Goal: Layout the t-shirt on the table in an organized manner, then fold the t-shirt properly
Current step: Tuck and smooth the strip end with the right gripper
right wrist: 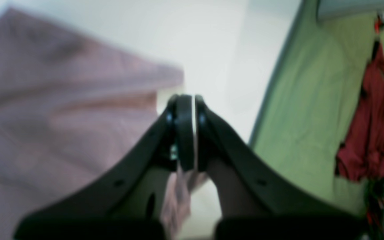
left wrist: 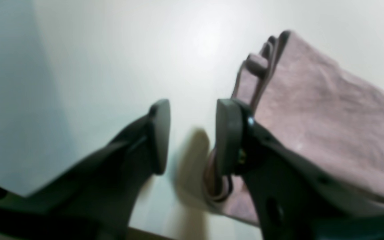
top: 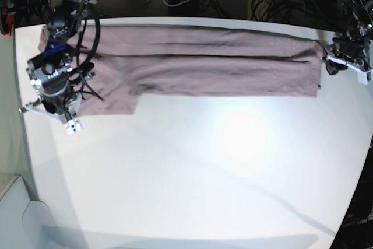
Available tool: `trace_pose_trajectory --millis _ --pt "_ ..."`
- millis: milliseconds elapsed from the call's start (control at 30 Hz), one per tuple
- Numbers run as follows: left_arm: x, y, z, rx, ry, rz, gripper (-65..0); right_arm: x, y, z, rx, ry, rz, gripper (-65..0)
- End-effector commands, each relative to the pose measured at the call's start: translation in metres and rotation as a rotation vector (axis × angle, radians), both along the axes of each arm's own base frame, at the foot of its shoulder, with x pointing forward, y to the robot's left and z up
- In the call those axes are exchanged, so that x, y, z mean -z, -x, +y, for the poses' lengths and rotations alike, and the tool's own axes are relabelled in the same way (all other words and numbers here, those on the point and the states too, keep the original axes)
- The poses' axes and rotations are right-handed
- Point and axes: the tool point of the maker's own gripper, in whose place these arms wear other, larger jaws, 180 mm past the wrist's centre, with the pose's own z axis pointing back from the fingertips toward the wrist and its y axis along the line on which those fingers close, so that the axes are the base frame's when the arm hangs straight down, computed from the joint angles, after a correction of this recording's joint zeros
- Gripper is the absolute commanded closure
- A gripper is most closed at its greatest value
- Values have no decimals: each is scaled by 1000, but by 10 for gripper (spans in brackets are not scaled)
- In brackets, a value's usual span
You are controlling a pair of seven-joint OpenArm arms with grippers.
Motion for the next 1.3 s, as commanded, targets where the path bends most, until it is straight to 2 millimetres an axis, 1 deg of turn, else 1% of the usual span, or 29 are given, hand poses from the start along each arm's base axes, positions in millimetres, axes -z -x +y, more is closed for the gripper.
trace_pose_trajectory --millis 0,67,133,267,300,400,467,567,633,667,800,967,1033,1100,1267 --pt "-13 -8 7 3 -23 -43 -225 -18 -11 -1 -3 10 -61 0" --pt "-13 -8 7 3 -23 -43 -225 -15 -7 -4 15 15 -34 0" --pt "-13 -8 7 3 -22 -41 -225 -7 -6 -4 24 10 -3 0" --pt "-13 -8 7 3 -23 -43 -225 -2 -16 -5 36 -3 22 -6" --pt "-13 -8 7 3 -23 -43 -225 1 -18 -7 51 -1 48 -33" --pt "-14 -8 7 2 -24 -44 -225 10 -24 -13 83 0 116 -142" --pt "-14 -8 7 2 -24 -44 -225 13 -29 -13 90 -6 136 -223" --pt "-14 -7 8 1 -25 -43 -225 17 -38 -10 86 -23 153 -364" --pt "-13 -7 7 1 -23 -41 -225 19 -41 -8 83 -31 160 -423" --pt "-13 -7 7 1 -23 -41 -225 21 -42 -8 82 -34 167 -440" --pt "-13 -7 7 1 -23 -41 -225 31 -51 -6 80 -58 203 -453" --pt "-14 -7 7 1 -23 -43 -225 49 -55 -19 157 -144 253 -453" --pt "-14 -7 7 1 -23 -43 -225 59 -55 -21 174 -177 283 -453" --pt "-14 -8 7 1 -23 -44 -225 65 -56 -22 183 -202 297 -453" --pt "-14 -8 7 1 -23 -44 -225 68 -57 -18 173 -220 283 -452"
